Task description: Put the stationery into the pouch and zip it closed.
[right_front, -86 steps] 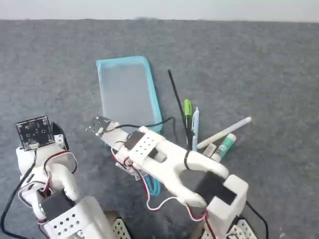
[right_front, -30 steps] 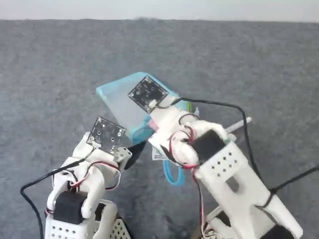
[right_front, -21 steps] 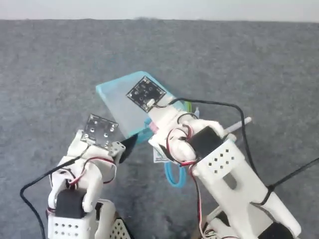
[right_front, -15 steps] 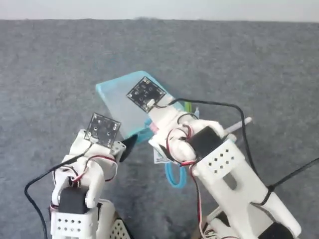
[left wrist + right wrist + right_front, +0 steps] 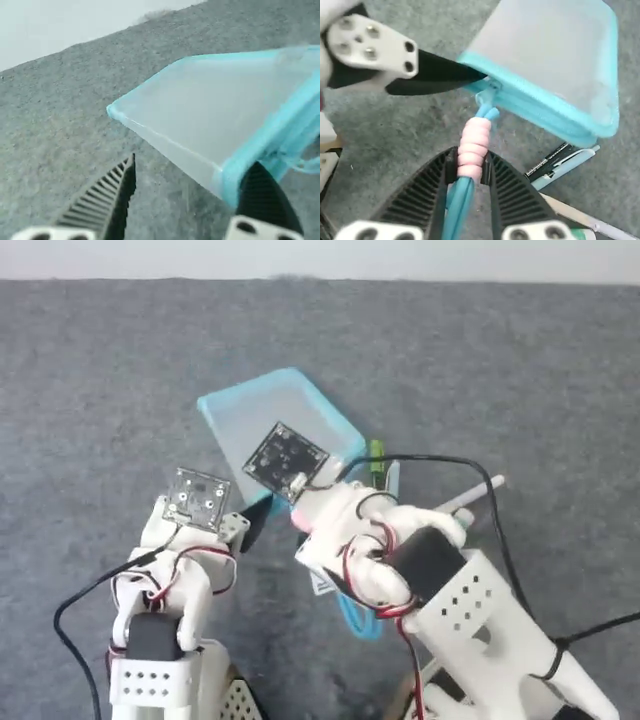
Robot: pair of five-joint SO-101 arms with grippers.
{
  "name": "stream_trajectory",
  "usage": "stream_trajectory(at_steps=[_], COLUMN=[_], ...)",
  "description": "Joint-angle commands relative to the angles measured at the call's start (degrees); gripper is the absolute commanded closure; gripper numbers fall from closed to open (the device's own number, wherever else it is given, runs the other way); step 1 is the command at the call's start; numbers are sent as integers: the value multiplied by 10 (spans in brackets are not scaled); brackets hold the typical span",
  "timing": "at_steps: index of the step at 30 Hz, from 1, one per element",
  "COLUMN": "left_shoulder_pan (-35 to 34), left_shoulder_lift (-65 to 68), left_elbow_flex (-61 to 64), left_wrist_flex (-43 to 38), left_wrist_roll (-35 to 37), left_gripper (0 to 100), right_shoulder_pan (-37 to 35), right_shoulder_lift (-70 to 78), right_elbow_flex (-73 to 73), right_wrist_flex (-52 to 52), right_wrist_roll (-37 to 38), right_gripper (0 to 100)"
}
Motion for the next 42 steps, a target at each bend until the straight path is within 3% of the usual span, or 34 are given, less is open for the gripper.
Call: stream_trajectory(at_steps=[1, 6, 10, 16, 26, 42], left_shoulder_pan=[-5, 17, 57, 47, 6, 5], left_shoulder_lift=[3, 3, 3, -2, -2, 0], left_elbow_flex=[8, 16, 18, 25, 25, 28], left_wrist_flex=[-41, -53, -51, -51, -51, -34], left_wrist_roll=[6, 8, 7, 7, 8, 43], left_gripper=[729, 773, 879, 985, 987, 987], right_shoulder_pan=[-14, -21, -29, 5, 144, 217], right_shoulder_lift=[-35, -35, -35, -35, -34, -35], right_elbow_flex=[-17, -12, 11, 40, 58, 79], right_wrist_flex=[11, 15, 11, 12, 32, 27], right_wrist_roll=[20, 21, 22, 41, 70, 70], right_gripper=[992, 992, 992, 992, 992, 992])
